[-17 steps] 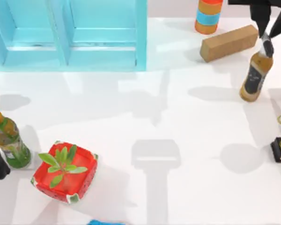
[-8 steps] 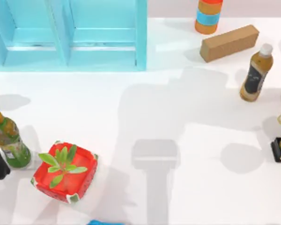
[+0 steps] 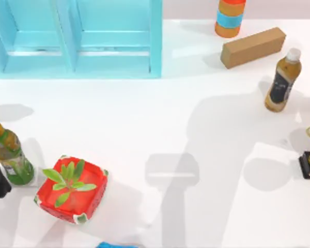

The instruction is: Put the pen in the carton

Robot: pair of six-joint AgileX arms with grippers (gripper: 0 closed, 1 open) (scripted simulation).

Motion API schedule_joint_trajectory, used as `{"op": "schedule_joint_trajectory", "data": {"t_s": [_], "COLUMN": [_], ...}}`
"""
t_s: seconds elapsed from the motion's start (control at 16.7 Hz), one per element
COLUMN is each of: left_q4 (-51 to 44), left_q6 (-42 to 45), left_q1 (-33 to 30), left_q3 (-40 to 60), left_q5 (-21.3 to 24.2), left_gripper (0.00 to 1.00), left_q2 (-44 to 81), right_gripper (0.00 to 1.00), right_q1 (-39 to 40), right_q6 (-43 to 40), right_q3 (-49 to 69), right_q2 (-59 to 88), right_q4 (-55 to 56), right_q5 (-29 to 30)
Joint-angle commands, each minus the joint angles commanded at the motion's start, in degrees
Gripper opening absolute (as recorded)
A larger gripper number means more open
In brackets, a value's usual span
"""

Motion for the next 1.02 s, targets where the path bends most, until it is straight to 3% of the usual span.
{"op": "schedule_joint_trajectory", "data": {"t_s": [0.36,1.02], "left_q4": [0.00,0.00], "left_q6": [0.00,0.00], "left_q1": [0.00,0.00], "left_q3": [0.00,0.00], "left_q5": [0.00,0.00], "left_gripper": [1.00,1.00], "left_q2": [0.00,0.00], "right_gripper": [0.00,0.00], "right_q1": [0.29,0.43], "right_q6": [-0.04,0.27], "right_q3": [-1.45,-23.53], "right_q2": [-0.05,-6.19], "right_q4": [1.55,17.20], "right_q5": [-0.15,-0.19]}}
